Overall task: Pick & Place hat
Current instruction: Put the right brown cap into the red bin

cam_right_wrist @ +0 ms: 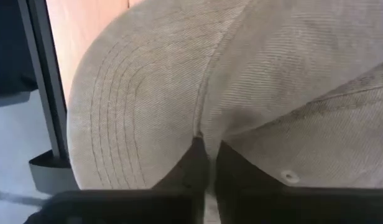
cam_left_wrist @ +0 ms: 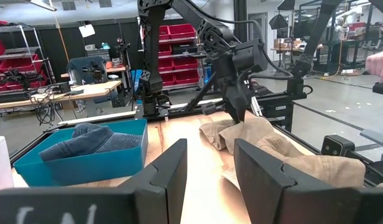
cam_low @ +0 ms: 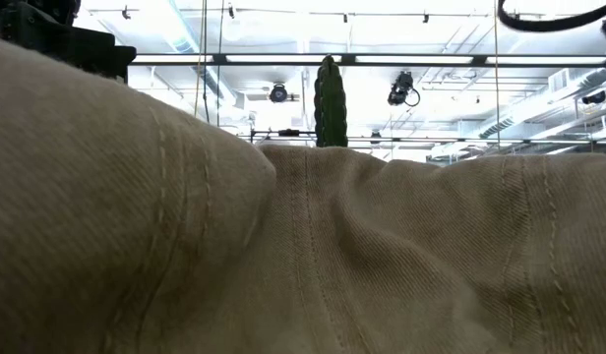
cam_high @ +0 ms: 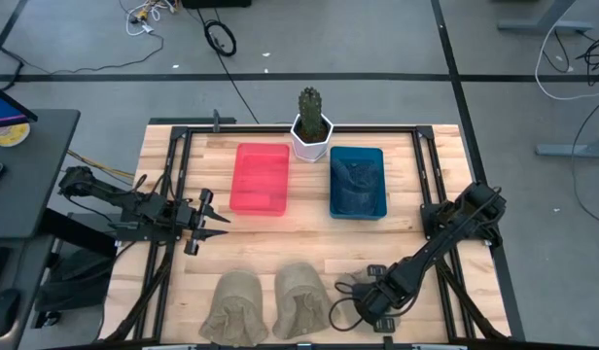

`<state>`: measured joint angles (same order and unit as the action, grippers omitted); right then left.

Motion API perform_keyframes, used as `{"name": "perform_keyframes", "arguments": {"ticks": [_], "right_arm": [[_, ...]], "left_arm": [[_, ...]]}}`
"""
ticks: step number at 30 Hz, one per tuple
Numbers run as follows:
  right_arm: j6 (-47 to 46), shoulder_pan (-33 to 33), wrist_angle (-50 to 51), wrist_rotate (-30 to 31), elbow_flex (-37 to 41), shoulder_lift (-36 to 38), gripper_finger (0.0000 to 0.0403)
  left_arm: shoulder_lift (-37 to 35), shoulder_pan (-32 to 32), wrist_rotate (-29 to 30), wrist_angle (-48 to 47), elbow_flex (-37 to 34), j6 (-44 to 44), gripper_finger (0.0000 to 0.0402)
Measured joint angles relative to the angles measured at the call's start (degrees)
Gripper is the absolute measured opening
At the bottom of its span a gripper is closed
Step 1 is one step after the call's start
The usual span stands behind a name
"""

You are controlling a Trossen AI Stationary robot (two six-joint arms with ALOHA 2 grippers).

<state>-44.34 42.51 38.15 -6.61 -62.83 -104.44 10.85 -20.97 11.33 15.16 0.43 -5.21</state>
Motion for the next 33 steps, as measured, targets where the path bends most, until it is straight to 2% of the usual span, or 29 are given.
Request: {"name": "perform_keyframes", "arguments": {"ticks": [8, 20, 28, 33], "right_arm": [[2.8, -0.5, 2.6, -1.1, -2.0, 1.3, 0.0007], [3.7, -1.6, 21.2, 6.0, -7.9, 8.7, 0.0003], [8.3, -8.1, 21.6, 12.0, -8.3, 11.7, 0.0002], [13.4, -13.9, 17.9, 12.5, -8.3, 12.6, 0.0002]], "left_arm": [[0.0, 0.0, 0.0, 0.0, 0.0, 0.0, 0.0135], [0.0, 0.0, 0.0, 0.0, 0.0, 0.1, 0.0135], [0.0, 0.0, 1.3, 0.0, 0.0, 1.4, 0.0135], [0.0, 0.0, 1.6, 0.0, 0.0, 1.6, 0.0135]]}}
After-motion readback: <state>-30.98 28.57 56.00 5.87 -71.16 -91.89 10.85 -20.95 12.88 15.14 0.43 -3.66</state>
